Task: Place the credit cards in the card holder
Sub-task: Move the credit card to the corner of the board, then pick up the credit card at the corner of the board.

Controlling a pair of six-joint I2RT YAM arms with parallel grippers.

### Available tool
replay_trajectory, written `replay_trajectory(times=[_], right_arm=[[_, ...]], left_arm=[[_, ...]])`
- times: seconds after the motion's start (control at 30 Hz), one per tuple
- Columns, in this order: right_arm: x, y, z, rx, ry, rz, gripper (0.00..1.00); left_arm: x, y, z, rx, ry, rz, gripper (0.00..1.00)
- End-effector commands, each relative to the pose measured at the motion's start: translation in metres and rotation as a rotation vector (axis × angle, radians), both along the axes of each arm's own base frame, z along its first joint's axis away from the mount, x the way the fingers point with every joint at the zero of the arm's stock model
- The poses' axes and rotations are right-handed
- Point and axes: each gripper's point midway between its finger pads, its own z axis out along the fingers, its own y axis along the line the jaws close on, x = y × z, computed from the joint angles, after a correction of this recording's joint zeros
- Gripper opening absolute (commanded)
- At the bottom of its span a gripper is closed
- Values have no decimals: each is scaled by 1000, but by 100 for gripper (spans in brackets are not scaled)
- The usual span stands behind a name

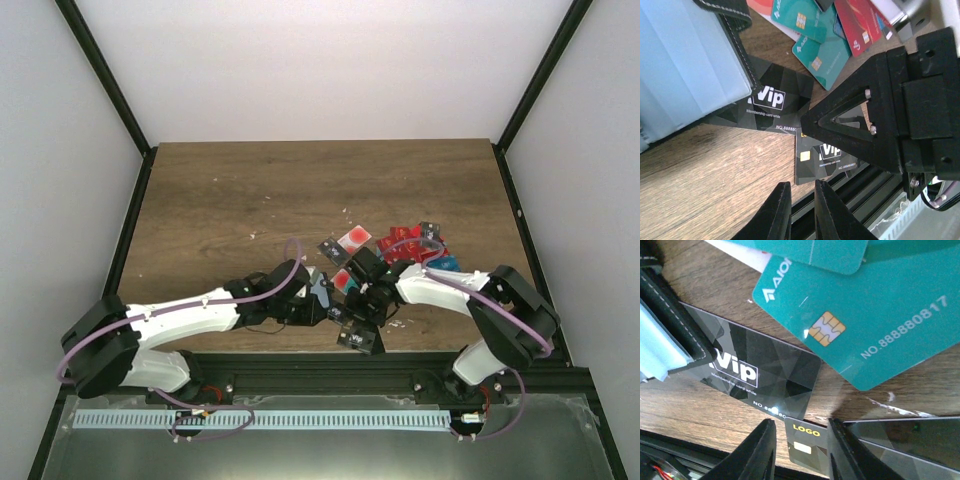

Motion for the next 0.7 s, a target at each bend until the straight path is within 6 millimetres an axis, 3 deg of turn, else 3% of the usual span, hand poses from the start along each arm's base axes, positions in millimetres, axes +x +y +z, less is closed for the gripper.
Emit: replay_trajectory(times=[0.0,0.1,0.23,0.47,0.67], right_arm=[[-21,-63,-19,-258,44,7,37],[-13,-72,-4,-237,0,2,47],[-23,-86,4,-200,-6,2,69],[-52,-104,1,-197,43,-3,72],[-63,-109,3,-183,50,3,75]], left_arm=[[2,-25,9,-53,6,-68,16],[1,-39,9,-70,21,-119,16],[-2,-59,5,-83,45,-182,16],[-15,-91,-4,-94,94,-290,16],[-23,-99,-18,-67,126,-323,16]])
